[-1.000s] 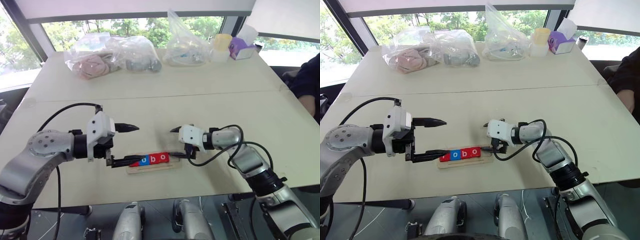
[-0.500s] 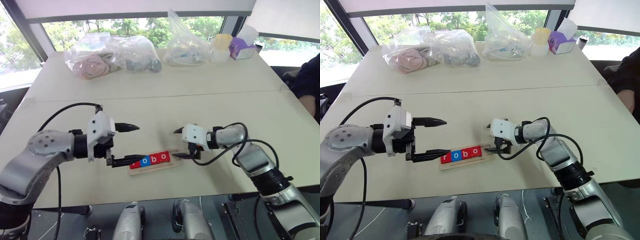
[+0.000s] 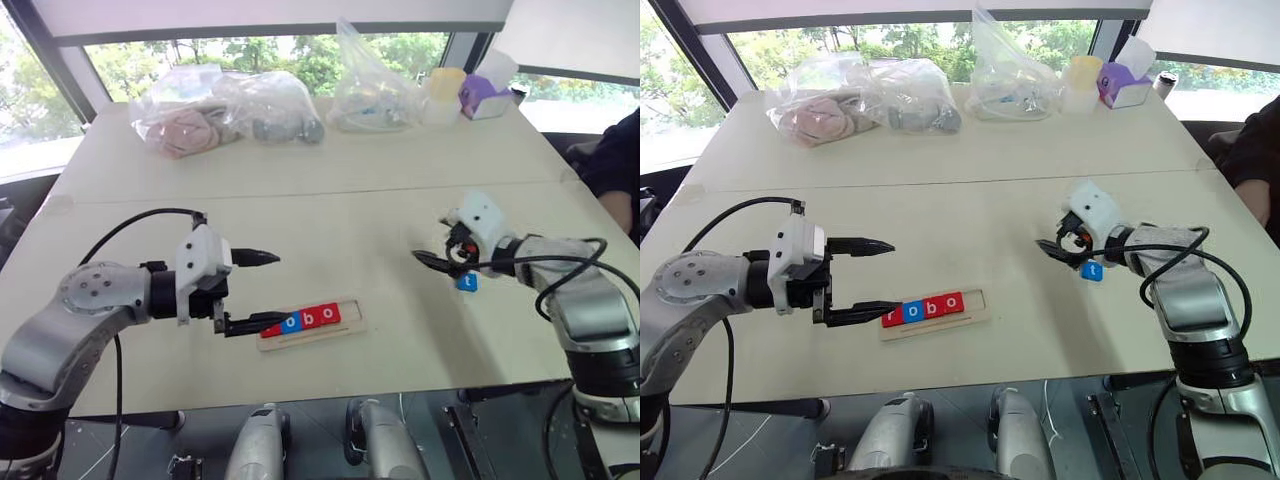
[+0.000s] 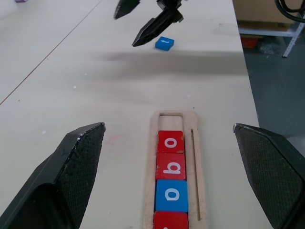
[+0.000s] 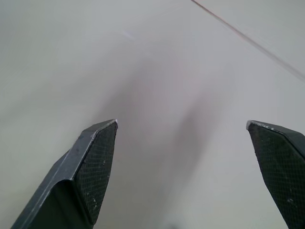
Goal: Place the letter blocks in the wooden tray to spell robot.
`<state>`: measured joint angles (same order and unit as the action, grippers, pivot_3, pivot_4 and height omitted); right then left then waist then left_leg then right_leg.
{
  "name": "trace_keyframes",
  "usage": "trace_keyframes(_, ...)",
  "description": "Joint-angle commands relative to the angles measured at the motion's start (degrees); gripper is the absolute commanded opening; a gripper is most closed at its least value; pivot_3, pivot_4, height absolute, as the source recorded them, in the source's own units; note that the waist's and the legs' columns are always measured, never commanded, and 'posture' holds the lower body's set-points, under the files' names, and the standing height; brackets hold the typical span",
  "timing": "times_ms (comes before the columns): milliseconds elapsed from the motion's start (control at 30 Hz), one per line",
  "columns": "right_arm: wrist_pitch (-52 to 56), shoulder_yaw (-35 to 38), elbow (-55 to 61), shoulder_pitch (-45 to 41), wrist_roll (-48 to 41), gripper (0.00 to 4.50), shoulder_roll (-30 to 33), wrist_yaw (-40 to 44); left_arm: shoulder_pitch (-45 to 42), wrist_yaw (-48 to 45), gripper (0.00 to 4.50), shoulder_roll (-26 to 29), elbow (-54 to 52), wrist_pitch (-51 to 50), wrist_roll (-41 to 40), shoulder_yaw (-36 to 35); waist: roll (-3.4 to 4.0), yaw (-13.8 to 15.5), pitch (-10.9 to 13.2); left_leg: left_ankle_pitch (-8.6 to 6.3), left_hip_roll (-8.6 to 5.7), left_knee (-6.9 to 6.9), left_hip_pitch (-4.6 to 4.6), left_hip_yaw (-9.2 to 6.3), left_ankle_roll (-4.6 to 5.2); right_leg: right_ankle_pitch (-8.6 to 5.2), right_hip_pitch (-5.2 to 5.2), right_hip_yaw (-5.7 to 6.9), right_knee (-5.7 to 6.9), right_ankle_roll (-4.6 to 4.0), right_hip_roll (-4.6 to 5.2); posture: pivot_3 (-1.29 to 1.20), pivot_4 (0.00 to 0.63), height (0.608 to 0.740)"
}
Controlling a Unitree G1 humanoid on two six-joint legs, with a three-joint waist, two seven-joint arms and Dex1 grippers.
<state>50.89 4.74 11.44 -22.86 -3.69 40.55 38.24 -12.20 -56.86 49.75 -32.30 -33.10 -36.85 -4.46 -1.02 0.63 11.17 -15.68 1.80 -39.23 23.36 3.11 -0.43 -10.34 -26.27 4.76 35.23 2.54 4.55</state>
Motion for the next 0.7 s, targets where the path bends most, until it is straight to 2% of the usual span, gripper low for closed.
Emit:
trace_keyframes(33,13.1,4.7,7.2,0.0,0.1,4.39,-2.4,-6.9,-0.8,-0.1,4.50,-0.2,-0.8,1.1,0.2,0.1,0.01,0.0,0.0,0.00,0.01,0.01,-0.01,-0.02,0.00,0.00,-0.01,0.00,0.03,0.01,-0.02,0.00,0.150,0.740)
trace_keyframes(167,25.5,7.6,13.7,-0.1,-0.7,4.39,-8.1,-12.2,-1.2,-0.8,4.50,-0.5,0.0,1.6,0.5,0.7,0.01,0.0,0.0,0.00,0.05,0.01,-0.01,-0.11,0.00,0.02,-0.05,0.00,0.09,0.07,-0.10,0.00,0.150,0.740)
trace_keyframes(333,35.4,10.5,17.9,-0.6,-0.3,4.39,-15.7,-17.8,-2.2,-1.4,4.50,-0.7,1.0,2.3,1.1,1.7,0.02,0.1,0.0,0.01,0.04,0.01,0.00,-0.13,0.00,-0.10,-0.03,0.00,0.07,0.13,-0.10,0.00,0.150,0.740)
trace_keyframes(700,40.1,10.5,21.6,2.9,-0.2,4.39,-20.0,-23.8,-2.5,-2.4,4.50,-0.5,1.4,2.6,1.6,1.4,0.03,-0.1,0.0,0.00,0.02,0.02,0.03,-0.13,0.00,-0.11,-0.04,0.00,0.01,0.13,-0.06,0.00,0.150,0.740)
